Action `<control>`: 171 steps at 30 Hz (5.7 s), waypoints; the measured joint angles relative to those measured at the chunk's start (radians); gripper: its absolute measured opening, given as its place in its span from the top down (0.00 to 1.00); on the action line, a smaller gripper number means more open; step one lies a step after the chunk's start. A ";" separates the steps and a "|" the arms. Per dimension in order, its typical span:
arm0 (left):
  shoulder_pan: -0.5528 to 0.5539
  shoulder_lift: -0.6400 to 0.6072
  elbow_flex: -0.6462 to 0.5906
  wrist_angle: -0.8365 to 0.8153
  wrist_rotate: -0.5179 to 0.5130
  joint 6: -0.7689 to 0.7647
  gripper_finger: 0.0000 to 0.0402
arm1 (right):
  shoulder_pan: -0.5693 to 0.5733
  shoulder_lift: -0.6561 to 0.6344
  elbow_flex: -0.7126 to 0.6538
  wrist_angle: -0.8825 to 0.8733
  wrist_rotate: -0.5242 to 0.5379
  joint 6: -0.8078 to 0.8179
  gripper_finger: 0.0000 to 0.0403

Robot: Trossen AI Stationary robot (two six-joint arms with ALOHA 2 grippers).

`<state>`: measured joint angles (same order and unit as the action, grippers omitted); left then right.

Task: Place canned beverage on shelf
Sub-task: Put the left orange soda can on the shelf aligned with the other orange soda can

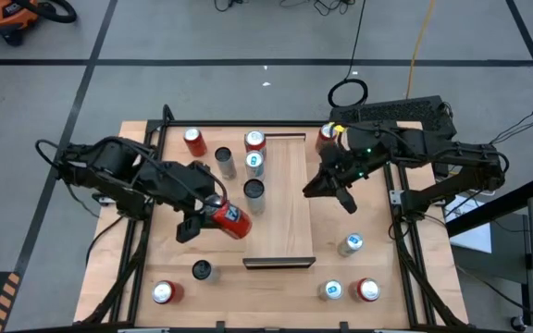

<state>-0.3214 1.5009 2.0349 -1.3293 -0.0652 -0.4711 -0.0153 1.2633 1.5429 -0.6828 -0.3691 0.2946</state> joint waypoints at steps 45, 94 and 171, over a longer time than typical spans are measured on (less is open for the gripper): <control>0.150 0.142 0.001 0.391 -0.071 0.585 0.29 | 0.088 0.202 0.249 -0.044 0.162 -0.022 0.13; 0.146 0.153 0.002 0.519 -0.274 0.543 0.02 | 0.000 0.172 0.248 -0.070 0.002 -0.053 0.33; 0.158 0.062 0.000 0.549 -0.564 0.058 0.02 | -0.516 0.142 -0.654 1.113 -0.333 -0.221 0.33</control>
<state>-0.1631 1.5627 2.0354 -0.7799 -0.6296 -0.4133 -0.5316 1.4048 0.8886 0.4300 -0.7019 0.0731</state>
